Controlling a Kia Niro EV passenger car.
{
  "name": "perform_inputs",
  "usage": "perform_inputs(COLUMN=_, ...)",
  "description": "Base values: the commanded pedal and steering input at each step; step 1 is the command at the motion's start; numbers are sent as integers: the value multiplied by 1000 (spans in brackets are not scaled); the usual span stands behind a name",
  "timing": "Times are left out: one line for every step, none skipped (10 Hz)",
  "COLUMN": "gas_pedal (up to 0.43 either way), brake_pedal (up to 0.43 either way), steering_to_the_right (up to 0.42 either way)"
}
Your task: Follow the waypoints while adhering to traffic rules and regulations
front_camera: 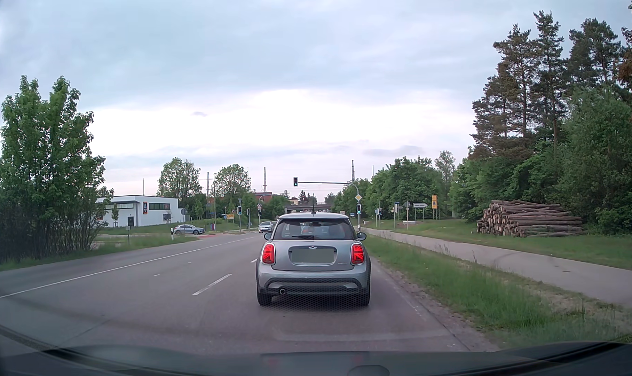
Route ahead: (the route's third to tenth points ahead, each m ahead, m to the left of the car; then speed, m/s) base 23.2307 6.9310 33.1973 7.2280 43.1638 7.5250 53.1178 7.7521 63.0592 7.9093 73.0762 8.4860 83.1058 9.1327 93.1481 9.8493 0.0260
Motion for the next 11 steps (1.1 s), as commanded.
perform_inputs(gas_pedal=0, brake_pedal=0, steering_to_the_right=-20)
perform_inputs(gas_pedal=0, brake_pedal=0, steering_to_the_right=-20)
perform_inputs(gas_pedal=0, brake_pedal=0, steering_to_the_right=-20)
perform_inputs(gas_pedal=0, brake_pedal=0, steering_to_the_right=-20)
perform_inputs(gas_pedal=0, brake_pedal=0, steering_to_the_right=-20)
perform_inputs(gas_pedal=0, brake_pedal=0, steering_to_the_right=-20)
perform_inputs(gas_pedal=0, brake_pedal=0, steering_to_the_right=-20)
perform_inputs(gas_pedal=0, brake_pedal=0, steering_to_the_right=-20)
perform_inputs(gas_pedal=0, brake_pedal=0, steering_to_the_right=-20)
perform_inputs(gas_pedal=0, brake_pedal=0, steering_to_the_right=-20)
perform_inputs(gas_pedal=0, brake_pedal=0, steering_to_the_right=-20)
